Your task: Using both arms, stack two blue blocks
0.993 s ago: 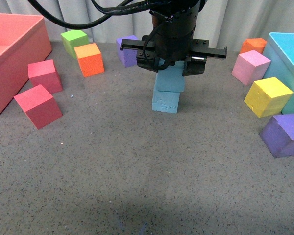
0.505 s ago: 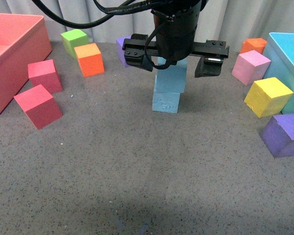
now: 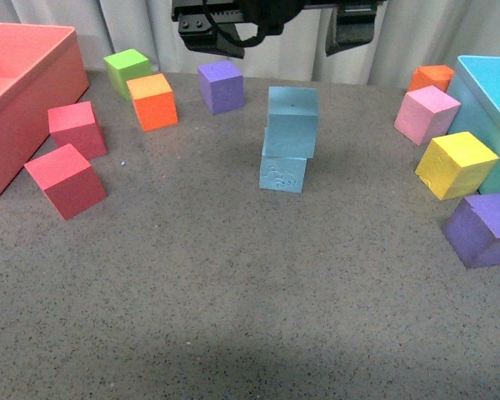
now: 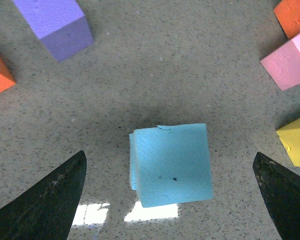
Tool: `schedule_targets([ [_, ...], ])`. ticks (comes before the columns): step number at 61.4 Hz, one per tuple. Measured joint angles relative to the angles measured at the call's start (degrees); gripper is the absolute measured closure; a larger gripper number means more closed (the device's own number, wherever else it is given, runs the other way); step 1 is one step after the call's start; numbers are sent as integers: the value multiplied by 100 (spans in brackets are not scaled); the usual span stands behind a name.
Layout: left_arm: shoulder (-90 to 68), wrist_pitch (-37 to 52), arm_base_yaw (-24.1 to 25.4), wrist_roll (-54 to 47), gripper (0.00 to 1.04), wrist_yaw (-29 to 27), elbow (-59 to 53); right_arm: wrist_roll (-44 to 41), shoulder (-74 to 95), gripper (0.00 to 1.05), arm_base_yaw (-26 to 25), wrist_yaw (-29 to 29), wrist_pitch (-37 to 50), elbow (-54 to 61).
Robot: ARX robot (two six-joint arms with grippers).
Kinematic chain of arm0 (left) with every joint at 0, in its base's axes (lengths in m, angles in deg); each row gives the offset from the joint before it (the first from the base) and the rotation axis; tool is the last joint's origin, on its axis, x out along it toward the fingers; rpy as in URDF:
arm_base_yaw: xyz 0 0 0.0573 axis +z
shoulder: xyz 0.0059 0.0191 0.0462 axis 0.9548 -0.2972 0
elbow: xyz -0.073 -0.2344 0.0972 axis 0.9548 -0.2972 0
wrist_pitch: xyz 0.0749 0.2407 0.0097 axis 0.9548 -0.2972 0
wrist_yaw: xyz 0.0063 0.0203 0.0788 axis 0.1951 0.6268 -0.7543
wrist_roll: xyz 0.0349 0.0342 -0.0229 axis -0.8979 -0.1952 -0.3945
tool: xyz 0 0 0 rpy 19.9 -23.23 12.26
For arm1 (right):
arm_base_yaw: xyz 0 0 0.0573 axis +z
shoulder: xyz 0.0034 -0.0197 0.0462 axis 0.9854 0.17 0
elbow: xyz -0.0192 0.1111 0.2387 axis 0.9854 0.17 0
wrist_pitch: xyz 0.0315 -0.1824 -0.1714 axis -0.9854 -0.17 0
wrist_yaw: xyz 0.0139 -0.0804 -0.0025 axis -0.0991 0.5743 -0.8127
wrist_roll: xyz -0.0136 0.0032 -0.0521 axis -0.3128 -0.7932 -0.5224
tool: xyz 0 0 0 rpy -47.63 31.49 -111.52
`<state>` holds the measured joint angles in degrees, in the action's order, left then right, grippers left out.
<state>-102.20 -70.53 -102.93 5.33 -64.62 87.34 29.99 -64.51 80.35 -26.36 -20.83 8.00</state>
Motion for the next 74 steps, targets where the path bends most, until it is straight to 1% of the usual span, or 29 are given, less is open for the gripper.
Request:
schedule_targets([
  [2,85,516,15,-192,10,-328,-258,2,0,10,0,-2,0,0],
  [3,166,1134,31,-313,13,-564,-555,0,0,10,0,-4,0,0],
  [4,208,1464,50,-420,15,-809,-721,2,0,10,0,-4,0,0],
  [6,417,2717,109,-863,22,-1263,-1443,0,0,10,0,-7,0,0],
  [7,470,3012,129,-957,24,-1322,-1626,2,0,10,0,-7,0,0],
  [8,590,3626,173,-1088,28,-1381,-2022,2,0,10,0,-4,0,0],
  [9,651,3954,201,-1180,30,-1386,-2225,0,0,10,0,-2,0,0],
  [10,772,4562,260,-1351,33,-1381,-2601,2,0,10,0,-2,0,0],
  [11,833,4850,289,-1408,35,-1368,-2778,0,0,10,0,-2,0,0],
  [13,1086,5914,420,-1565,42,-1290,-3464,2,0,10,0,2,0,0],
  [16,1388,6664,553,-1692,49,-1222,-4057,2,0,10,0,4,0,0],
  [18,1714,7184,682,-1775,56,-1108,-4559,2,0,10,0,4,0,0],
  [19,1794,7285,715,-1784,58,-1082,-4673,2,0,10,0,4,0,0],
  [21,2109,7587,844,-1849,65,-968,-5099,0,0,10,0,0,0,0],
  [27,2691,7879,1121,-1897,82,-743,-5952,0,0,10,0,-4,0,0],
  [33,3178,8008,1405,-1912,101,-463,-6800,2,0,10,0,-2,0,0],
  [42,3991,8074,1720,-1961,101,-68,-7694,2,0,10,0,0,0,0],
  [44,4085,8336,1818,-1971,101,11,-7932,2,0,10,0,0,0,0],
  [47,4258,8389,1958,-1976,101,129,-8253,2,0,10,0,-2,2,0],
  [52,4715,8238,2144,-1976,101,278,-8627,0,0,10,0,-2,0,0],
  [60,5351,7967,2304,-1978,101,442,-8933,0,0,10,0,-2,0,0],
  [72,6382,7287,2527,-1978,101,671,-9322,2,0,10,0,-2,0,0],
  [74,6579,7145,2643,-1978,101,817,-9374,0,0,10,0,-2,0,0],
])
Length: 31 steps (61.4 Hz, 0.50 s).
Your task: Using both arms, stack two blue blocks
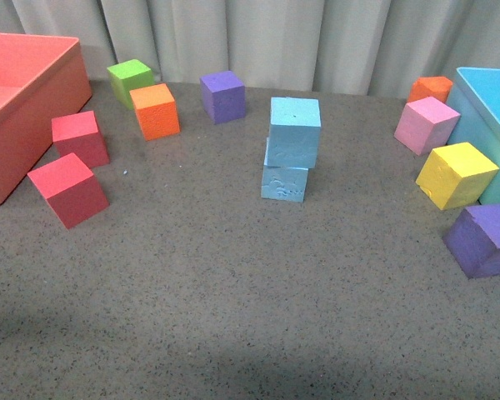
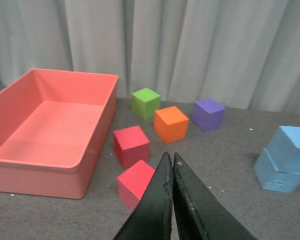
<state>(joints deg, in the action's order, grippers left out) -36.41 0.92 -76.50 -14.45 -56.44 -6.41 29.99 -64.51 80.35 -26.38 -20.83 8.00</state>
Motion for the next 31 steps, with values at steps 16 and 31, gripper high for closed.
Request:
schedule_targets([
  [16,1215,-960,361,-4,101,334,-229,2,0,10,0,2,0,0],
  [31,2238,-1851,365,-4,101,328,-251,2,0,10,0,0,0,0],
])
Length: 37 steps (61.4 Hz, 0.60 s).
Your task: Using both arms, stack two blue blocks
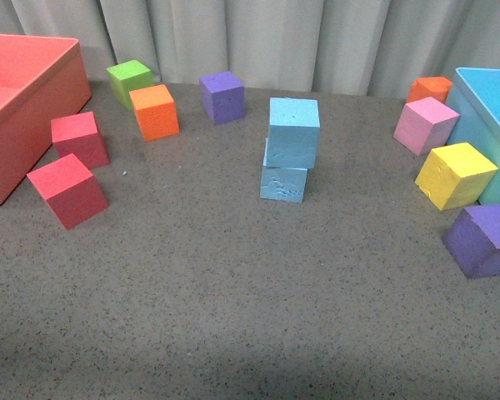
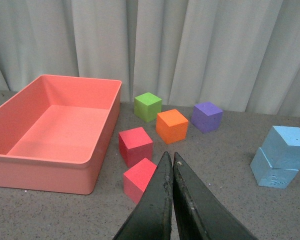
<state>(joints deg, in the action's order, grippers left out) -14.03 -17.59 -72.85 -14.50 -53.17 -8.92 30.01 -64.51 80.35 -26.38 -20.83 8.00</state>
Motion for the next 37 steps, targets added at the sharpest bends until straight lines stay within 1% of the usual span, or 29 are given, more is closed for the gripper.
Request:
schedule_targets([
  [25,1550,-1469,0,0,101,0,-4,-2,0,10,0,0,0,0],
  [37,2079,-1991,0,0,101,0,-4,0,0,10,0,0,0,0],
])
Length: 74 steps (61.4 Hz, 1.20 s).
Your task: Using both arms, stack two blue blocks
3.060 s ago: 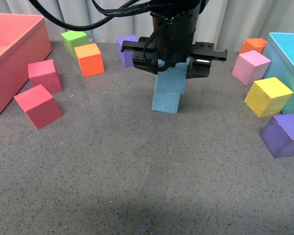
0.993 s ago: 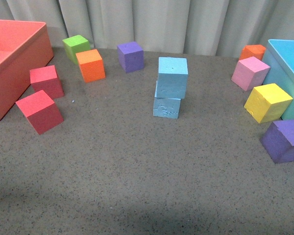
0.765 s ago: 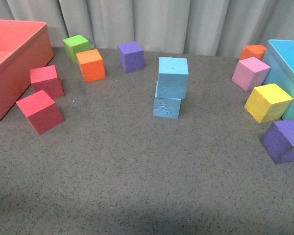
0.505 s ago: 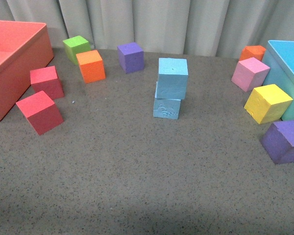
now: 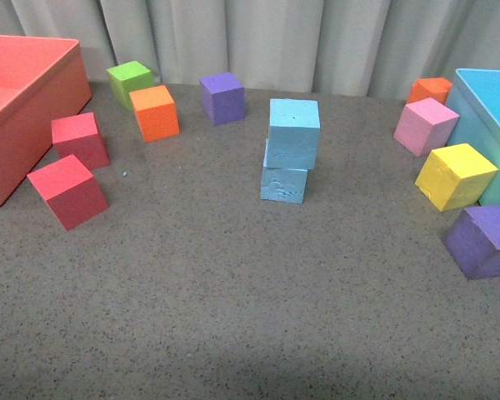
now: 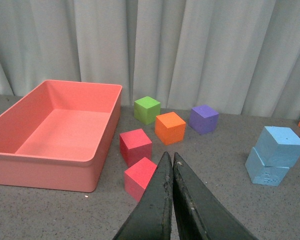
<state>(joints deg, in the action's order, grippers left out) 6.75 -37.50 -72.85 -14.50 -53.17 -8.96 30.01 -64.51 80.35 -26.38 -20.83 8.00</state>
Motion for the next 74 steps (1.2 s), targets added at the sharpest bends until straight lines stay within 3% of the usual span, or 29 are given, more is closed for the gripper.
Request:
schedule_targets([
  [17,503,-507,0,0,101,0,0,0,0,10,0,0,0,0],
  [24,1327,-1451,0,-4,101,9,2,0,0,10,0,2,0,0],
  [35,1453,-1495,0,0,99,9,2,0,0,10,0,0,0,0],
  [65,1460,-1497,0,-4,8,9,2,0,0,10,0,0,0,0],
  [74,1460,-1497,0,-17,7,9,2,0,0,10,0,0,0,0],
])
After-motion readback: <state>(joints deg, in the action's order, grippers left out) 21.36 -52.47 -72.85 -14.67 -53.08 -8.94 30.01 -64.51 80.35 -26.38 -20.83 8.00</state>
